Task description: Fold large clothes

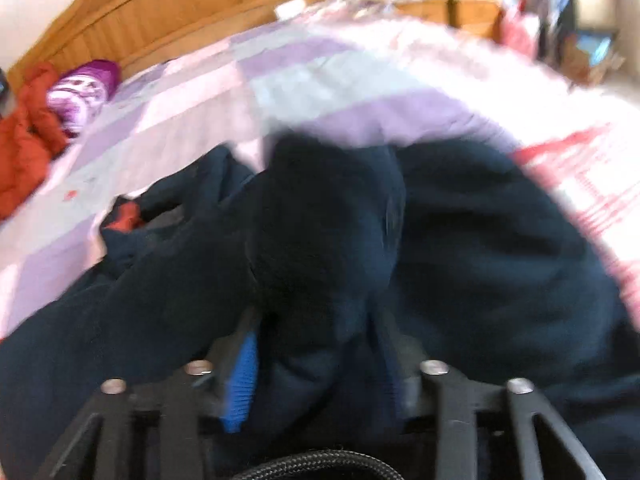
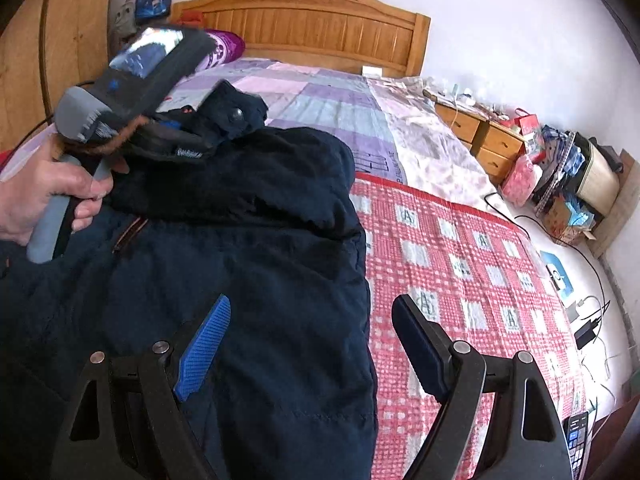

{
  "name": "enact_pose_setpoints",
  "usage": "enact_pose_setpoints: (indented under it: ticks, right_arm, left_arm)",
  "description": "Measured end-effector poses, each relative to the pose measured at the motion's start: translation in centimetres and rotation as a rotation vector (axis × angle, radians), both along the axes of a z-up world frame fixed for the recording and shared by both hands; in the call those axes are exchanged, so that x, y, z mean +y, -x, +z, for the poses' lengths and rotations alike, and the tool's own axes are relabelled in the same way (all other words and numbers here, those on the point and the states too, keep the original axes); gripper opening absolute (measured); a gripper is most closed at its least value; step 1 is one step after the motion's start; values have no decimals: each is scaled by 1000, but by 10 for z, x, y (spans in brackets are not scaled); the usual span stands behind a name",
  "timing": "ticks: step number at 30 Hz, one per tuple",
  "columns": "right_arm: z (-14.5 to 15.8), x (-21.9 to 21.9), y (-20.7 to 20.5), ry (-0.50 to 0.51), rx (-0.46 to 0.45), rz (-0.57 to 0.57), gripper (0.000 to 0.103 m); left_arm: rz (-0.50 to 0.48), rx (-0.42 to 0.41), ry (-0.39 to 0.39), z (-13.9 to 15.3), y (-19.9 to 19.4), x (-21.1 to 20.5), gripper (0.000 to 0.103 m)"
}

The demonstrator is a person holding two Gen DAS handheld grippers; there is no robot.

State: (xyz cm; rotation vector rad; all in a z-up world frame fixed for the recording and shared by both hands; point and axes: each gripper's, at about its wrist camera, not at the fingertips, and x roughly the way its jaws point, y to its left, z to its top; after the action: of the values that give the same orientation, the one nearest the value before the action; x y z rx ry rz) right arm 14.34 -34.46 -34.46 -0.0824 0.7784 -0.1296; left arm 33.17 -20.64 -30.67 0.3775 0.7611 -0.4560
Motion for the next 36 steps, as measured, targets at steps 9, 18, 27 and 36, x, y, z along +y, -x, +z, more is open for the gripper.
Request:
enact_pose_setpoints:
  ticks: [9, 18, 27, 36]
  right_arm:
    - [24, 2, -42, -65, -11, -16, 86]
    - [28, 18, -195, -268, 47, -18, 89]
    - [-12, 48, -263, -220, 202, 82, 31]
    - [7, 47, -199, -208, 100, 65, 23]
  left_arm:
    - [9, 51, 200, 39, 33, 63, 59]
    - [229, 67, 72, 27, -2, 174, 59]
    - [279, 97, 74, -1, -10, 223, 59]
    - [324, 103, 107, -5, -35, 231, 59]
